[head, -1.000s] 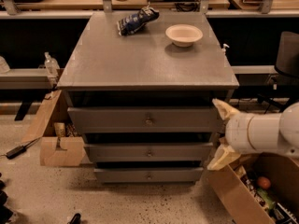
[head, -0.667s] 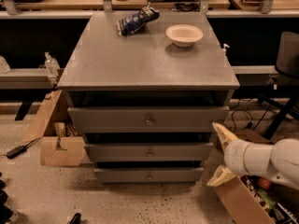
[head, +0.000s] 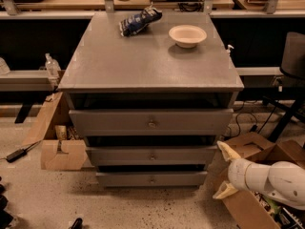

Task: Open bottom drawer

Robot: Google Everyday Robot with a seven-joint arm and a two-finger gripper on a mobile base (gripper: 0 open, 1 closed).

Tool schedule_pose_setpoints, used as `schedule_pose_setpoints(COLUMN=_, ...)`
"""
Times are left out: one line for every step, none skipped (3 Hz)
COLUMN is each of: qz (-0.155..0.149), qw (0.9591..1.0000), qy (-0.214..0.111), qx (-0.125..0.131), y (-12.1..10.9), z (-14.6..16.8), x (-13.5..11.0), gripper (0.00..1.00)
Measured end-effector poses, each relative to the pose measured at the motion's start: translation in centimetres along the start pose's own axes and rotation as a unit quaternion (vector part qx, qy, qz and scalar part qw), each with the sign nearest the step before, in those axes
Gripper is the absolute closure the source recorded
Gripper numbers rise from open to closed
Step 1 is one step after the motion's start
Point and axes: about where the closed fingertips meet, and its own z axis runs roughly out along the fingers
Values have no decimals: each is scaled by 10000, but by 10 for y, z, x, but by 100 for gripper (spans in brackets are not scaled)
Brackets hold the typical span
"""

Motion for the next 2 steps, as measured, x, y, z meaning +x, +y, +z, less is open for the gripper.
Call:
schedule_pose_setpoints(qz=-47, qw=10000, qy=30, qx=-59, y=7, z=9, x=-3, gripper=0)
schedule_pose_setpoints(qz=71, qw=9997, qy=29, qx=-253, y=43, z=52, x=26, gripper=0)
